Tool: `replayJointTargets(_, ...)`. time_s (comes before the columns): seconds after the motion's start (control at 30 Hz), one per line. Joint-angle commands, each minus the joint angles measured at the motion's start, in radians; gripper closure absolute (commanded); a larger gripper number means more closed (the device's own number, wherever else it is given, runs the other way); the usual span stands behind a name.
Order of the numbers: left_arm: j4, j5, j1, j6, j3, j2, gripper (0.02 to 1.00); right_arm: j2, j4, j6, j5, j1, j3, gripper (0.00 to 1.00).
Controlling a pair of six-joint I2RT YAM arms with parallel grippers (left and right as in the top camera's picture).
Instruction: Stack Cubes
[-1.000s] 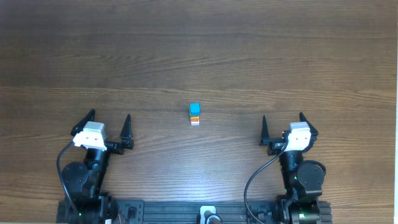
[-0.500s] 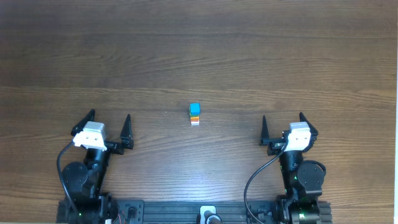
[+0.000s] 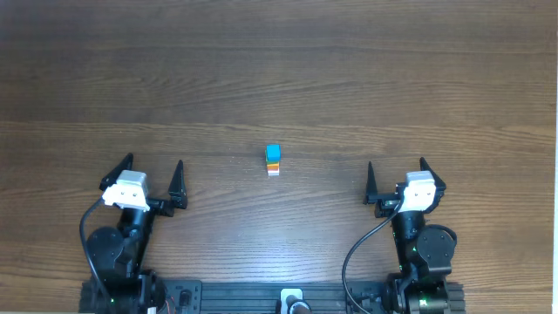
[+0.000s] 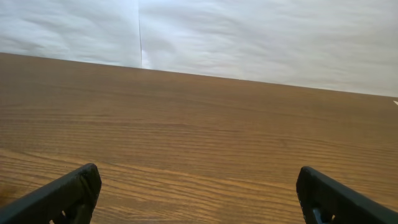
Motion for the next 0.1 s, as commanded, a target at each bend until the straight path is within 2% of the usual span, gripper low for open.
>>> replayJointTargets(0.03,-0.001,0.006,-0.004,0.012,-0.005,-0.005,0.018,-0.010,0.002,-0.001,-0.011,-0.012,-0.008,0.007)
replayJointTargets(0.1,-0.001,0.006,-0.004,0.012,-0.005,-0.005,0.018,-0.010,0.002,-0.001,-0.011,-0.012,-0.008,0.009)
